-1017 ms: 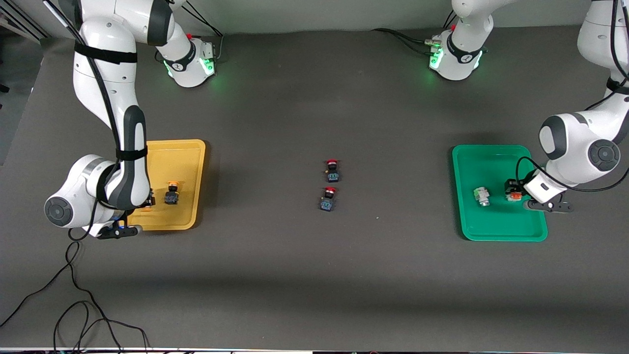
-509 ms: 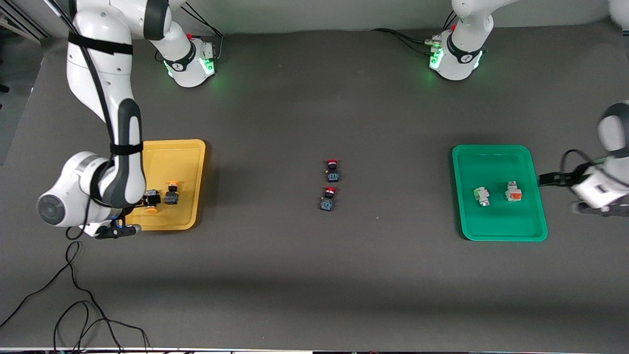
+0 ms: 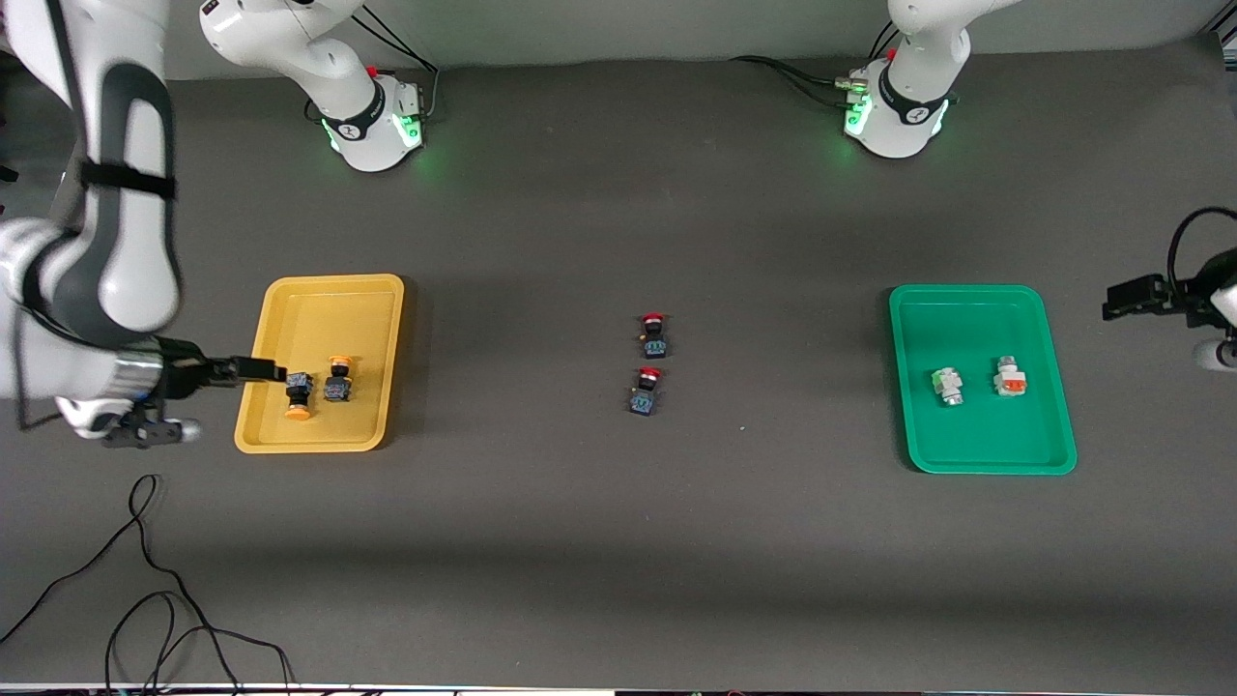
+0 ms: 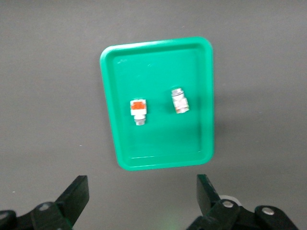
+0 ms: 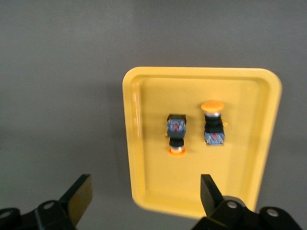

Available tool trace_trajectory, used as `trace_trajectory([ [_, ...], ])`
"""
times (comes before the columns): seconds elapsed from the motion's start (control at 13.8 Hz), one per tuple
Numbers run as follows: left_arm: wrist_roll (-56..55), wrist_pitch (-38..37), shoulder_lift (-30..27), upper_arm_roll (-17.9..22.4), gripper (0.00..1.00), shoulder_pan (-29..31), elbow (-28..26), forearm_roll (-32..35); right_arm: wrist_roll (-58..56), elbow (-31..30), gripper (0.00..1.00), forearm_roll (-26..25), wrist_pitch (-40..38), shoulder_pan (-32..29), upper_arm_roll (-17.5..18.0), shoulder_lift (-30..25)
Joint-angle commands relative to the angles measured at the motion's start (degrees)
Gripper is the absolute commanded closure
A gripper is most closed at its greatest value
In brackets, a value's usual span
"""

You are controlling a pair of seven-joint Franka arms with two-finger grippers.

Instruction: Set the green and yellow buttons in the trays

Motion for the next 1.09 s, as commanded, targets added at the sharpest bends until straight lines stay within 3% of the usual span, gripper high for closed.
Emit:
trace_trajectory([
  [0.0, -5.8, -3.0, -3.4, 4.9, 0.0, -9.3, 0.0, -1.4, 7.8, 10.9, 0.0, -5.8, -11.0, 0.5, -0.4, -2.7],
  [0.22, -9.6, -5.7, -4.3, 12.2, 0.0, -20.3, 1.7, -1.6, 13.3, 18.0, 0.0, -6.0, -16.0, 0.4, -3.0, -4.3],
  [0.44, -11.1, -6.3, -4.3, 16.4, 0.0, -26.9, 2.6, -1.7, 13.2, 18.2, 0.0, -6.1, -18.6, 0.4, -5.7, -6.2],
  [1.02, -8.0, -8.2, -5.5, 16.3, 0.0, -25.3, 3.4, -2.7, 13.1, 18.0, 0.0, -7.0, -19.9, 0.6, -5.7, -6.2],
])
